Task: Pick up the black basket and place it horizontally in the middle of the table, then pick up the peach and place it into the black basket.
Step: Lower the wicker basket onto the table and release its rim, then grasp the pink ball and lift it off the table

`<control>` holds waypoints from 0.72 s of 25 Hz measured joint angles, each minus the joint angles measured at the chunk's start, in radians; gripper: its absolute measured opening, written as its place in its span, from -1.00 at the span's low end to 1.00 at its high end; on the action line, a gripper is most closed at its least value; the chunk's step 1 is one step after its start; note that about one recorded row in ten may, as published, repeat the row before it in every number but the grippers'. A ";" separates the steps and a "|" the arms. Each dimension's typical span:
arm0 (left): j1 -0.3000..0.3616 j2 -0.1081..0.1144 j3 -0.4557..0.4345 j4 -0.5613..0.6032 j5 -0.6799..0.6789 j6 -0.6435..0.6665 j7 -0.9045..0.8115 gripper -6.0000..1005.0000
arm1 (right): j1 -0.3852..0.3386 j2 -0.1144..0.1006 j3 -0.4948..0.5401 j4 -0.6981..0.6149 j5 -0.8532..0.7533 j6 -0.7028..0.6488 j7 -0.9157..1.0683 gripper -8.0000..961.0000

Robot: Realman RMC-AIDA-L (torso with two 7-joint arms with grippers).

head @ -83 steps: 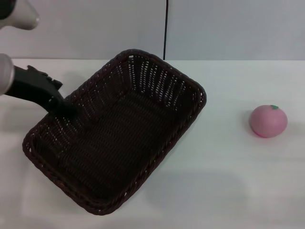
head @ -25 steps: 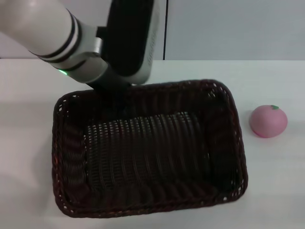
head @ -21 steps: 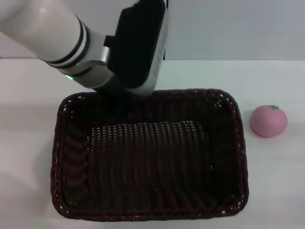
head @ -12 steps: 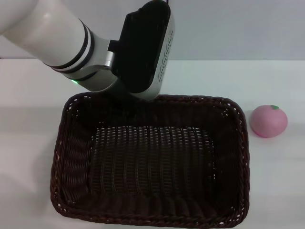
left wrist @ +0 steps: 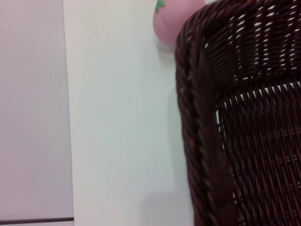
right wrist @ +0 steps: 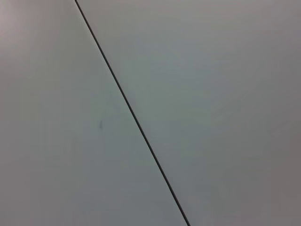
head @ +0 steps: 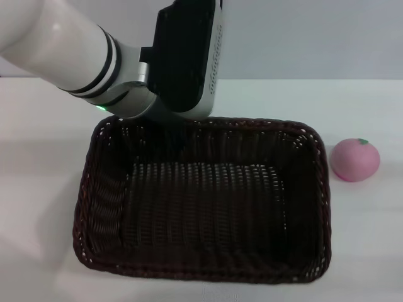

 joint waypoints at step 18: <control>0.200 0.010 -0.488 0.001 -0.624 -0.076 0.172 0.55 | -0.048 -0.009 -0.008 -0.494 -0.381 0.058 0.422 0.50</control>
